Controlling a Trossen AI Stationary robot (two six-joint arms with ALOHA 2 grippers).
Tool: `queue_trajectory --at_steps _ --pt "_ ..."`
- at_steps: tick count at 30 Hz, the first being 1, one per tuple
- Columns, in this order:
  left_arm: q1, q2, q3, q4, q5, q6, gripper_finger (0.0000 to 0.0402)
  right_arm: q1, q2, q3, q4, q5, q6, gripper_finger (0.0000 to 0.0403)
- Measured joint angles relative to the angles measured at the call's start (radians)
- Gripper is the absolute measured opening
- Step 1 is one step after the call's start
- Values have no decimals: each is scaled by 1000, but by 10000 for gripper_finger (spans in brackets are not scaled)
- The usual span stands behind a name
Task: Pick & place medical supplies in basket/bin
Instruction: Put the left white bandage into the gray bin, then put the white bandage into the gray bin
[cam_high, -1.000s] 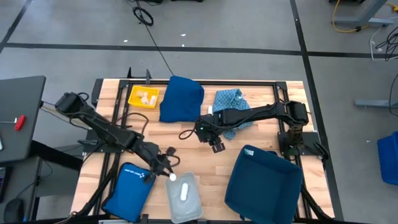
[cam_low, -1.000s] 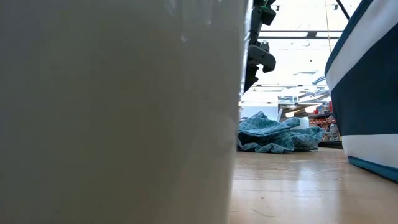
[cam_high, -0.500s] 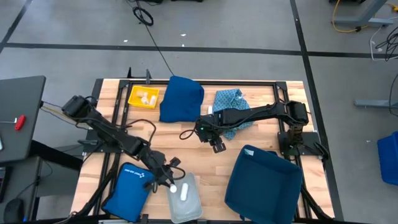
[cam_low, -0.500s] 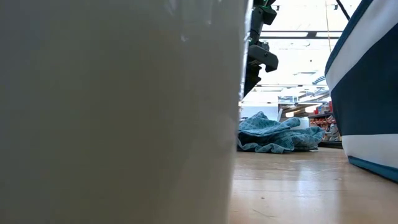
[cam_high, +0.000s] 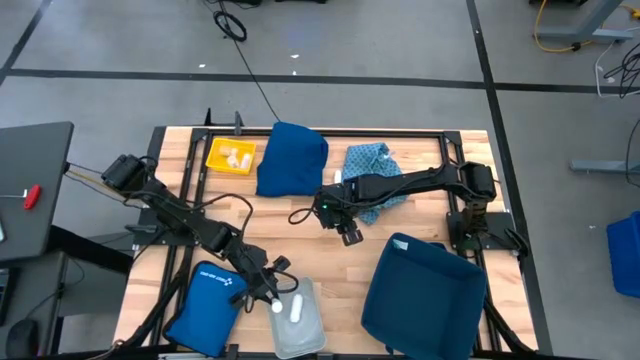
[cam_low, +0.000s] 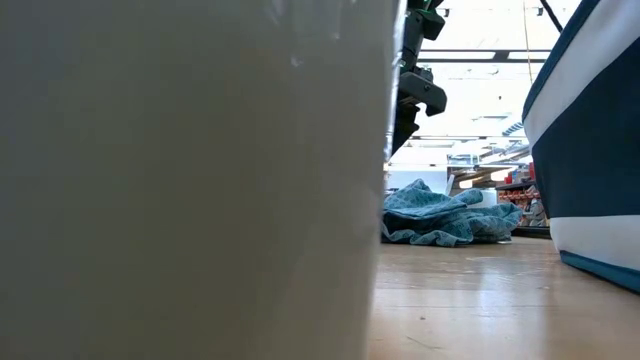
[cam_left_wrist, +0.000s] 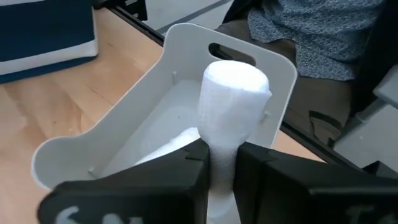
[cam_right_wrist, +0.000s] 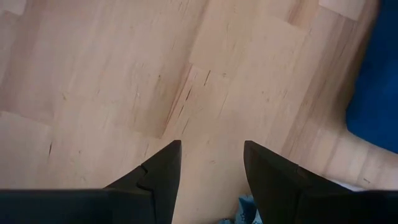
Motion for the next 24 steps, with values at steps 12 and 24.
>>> queue_trajectory --at_steps 12,24 --pt "1 0 0 0 -50 -78 189 0 0 0 0 0 0 181" --pt "2 -35 -1 -9 -163 -47 206 0 0 0 1 0 0 181"
